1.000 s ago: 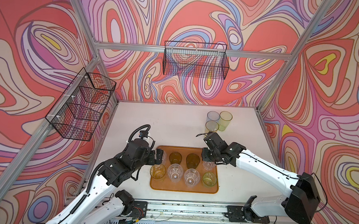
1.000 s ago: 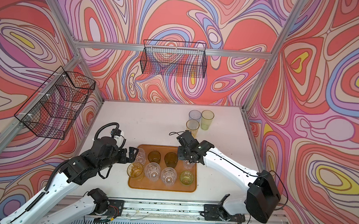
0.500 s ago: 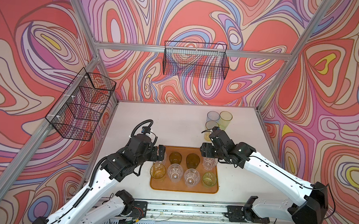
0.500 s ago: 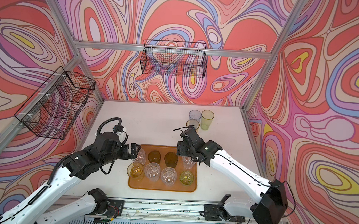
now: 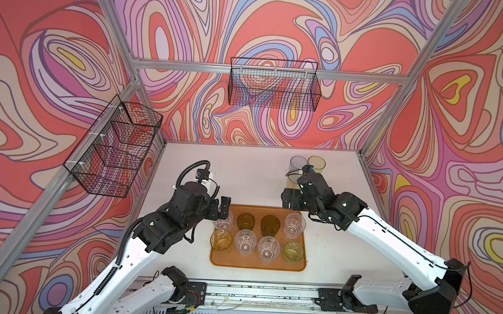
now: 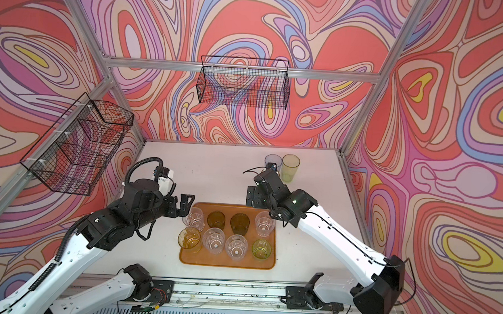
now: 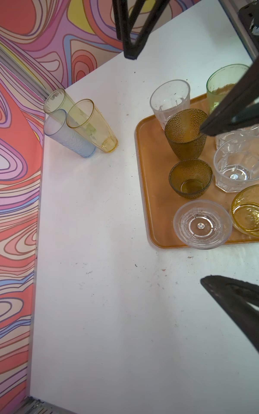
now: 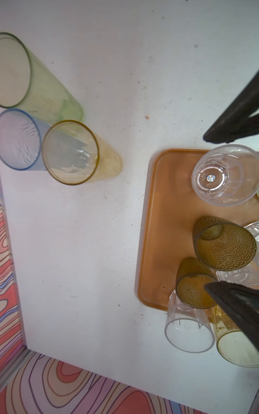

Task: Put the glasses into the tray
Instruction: 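Raise the right gripper and move it over the tall yellow glass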

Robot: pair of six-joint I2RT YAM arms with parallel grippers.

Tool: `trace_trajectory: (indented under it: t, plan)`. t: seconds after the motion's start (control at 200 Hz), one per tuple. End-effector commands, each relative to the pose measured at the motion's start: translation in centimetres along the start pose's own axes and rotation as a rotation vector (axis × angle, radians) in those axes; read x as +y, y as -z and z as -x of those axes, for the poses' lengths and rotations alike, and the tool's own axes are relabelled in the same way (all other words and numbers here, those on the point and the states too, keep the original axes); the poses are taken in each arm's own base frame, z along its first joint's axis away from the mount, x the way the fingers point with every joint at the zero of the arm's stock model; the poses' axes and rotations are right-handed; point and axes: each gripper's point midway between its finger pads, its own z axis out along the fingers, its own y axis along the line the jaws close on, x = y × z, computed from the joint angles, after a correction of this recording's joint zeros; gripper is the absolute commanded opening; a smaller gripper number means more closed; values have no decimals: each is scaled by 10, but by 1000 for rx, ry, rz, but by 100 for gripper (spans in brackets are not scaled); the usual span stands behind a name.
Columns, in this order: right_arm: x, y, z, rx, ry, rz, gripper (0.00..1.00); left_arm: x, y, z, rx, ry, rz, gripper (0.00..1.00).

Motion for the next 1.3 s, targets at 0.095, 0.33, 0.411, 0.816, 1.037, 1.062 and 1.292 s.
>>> trace_trajectory:
  t: [0.095, 0.33, 0.411, 0.816, 1.037, 1.062, 1.292]
  plan:
    - [-15, -15, 40, -18, 35, -53, 98, -13, -7, 21, -96, -93, -53, 100]
    - [-39, -41, 77, -23, 40, -95, 98, -33, -19, 42, -135, -102, -115, 100]
    - [-45, -55, 81, -11, 45, -107, 98, -28, -27, 41, -132, -108, -82, 100]
    - [-32, -129, 74, 123, 104, -73, 76, -11, -28, 27, -150, -178, -15, 100]
    - [-32, -131, 73, 116, 86, -69, 65, -8, -29, 25, -141, -177, -4, 100]
    - [-31, -131, 73, 116, 86, -64, 62, -9, -29, 25, -141, -176, -5, 100]
    - [-33, -129, 66, 125, 82, -65, 51, -8, -30, 23, -134, -174, -6, 100]
